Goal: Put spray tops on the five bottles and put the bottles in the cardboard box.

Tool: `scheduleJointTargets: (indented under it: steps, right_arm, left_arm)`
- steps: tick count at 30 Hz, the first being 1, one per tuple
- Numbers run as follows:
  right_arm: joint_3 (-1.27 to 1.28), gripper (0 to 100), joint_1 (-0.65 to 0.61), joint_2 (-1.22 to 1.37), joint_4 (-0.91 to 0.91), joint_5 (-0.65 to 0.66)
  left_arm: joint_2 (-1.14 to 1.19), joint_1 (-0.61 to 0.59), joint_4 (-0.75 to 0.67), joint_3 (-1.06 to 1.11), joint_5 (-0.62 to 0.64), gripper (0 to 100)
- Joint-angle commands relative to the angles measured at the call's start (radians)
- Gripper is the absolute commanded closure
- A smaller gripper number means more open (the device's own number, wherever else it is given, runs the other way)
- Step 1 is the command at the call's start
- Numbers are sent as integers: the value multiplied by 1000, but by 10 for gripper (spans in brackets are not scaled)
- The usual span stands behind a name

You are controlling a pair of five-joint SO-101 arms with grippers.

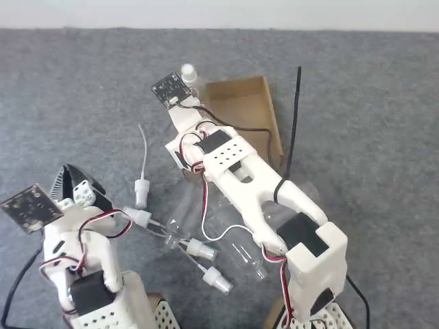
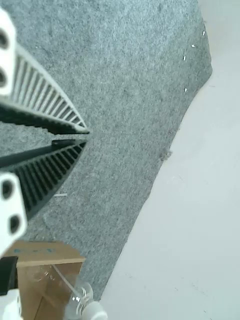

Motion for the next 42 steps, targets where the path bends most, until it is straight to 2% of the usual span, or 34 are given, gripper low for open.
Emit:
scheduleJointTargets:
  steps: [1,7,22,24,30,42]
  right_arm:
    - [-14,992,31,-12,-59,17]
    - [-12,992,62,-8,-113,15]
    - [-11,991,70,-10,-101,20]
    - [-8,965,70,-10,-101,20]
    - [-11,835,67,-21,-38,17]
    - [-8,831,28,-170,137,17]
  left_arm:
    - [-15,-5,-34,-10,-6,987]
    - [-15,-5,-34,-10,-6,987]
    - [-15,-5,-34,-10,-6,987]
    - [-15,-5,-34,-10,-6,987]
    - [-15,-5,-34,-10,-6,987]
    - [-15,-5,-34,-10,-6,987]
